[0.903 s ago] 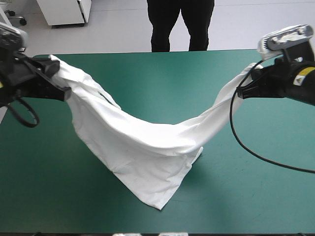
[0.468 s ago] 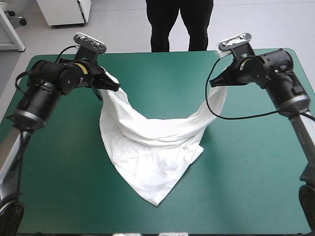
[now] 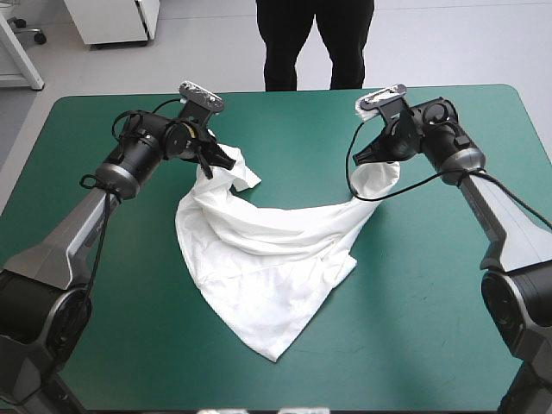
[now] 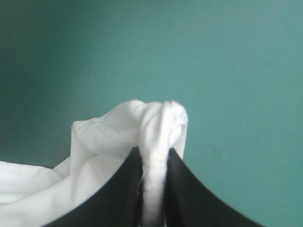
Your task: Fold the cloth
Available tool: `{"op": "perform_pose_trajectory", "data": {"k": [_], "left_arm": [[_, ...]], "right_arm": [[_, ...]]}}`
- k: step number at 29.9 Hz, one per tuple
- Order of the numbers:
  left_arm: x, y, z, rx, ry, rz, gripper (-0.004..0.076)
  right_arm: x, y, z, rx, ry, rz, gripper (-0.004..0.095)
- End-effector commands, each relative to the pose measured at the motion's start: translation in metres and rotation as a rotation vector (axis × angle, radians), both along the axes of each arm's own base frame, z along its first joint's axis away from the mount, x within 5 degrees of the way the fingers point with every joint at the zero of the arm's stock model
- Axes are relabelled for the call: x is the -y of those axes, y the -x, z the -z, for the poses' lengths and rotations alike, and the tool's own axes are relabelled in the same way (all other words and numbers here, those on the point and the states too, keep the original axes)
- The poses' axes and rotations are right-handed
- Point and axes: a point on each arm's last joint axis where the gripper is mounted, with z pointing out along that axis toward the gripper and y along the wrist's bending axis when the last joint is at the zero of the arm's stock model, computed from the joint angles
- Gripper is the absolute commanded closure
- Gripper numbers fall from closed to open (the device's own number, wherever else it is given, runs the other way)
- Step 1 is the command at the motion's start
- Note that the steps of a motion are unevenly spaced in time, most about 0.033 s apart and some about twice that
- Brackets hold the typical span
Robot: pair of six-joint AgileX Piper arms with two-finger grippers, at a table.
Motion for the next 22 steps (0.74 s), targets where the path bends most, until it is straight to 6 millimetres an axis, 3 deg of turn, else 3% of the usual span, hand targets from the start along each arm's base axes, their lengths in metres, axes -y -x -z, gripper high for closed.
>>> {"op": "perform_pose_trajectory", "data": {"k": [1,2,4,7,13,16,19,22], "left_arm": [[-0.003,0.007,-0.035,0.136,0.026,0.014,0.0302],[-0.004,0.008,-0.038,0.133,0.019,0.008,0.0220],[-0.007,0.014,-0.050,0.122,0.022,-0.013,0.0151],[-0.016,0.038,-0.078,0.126,0.023,-0.025,0.0143],[-0.044,0.108,-0.137,0.184,0.062,-0.066,0.0159],[-0.058,0.142,-0.154,0.176,0.059,-0.088,0.0164],[-0.068,0.162,-0.158,0.204,0.048,-0.118,0.0165],[-0.073,0.163,-0.142,0.172,-0.017,-0.137,0.0165]], "right_arm": [[0.013,0.002,-0.038,0.157,-0.024,0.019,0.0551],[0.018,0.001,-0.041,0.161,-0.032,0.037,0.0457],[0.030,0.002,-0.051,0.164,-0.054,0.082,0.0304],[0.045,0.012,-0.072,0.185,-0.075,0.119,0.0195],[0.056,0.056,-0.111,0.184,-0.081,0.110,0.0239],[0.056,0.080,-0.130,0.198,-0.127,0.103,0.0239],[0.056,0.107,-0.145,0.229,-0.146,0.086,0.0239],[0.054,0.132,-0.148,0.227,-0.146,0.065,0.0239]]}}
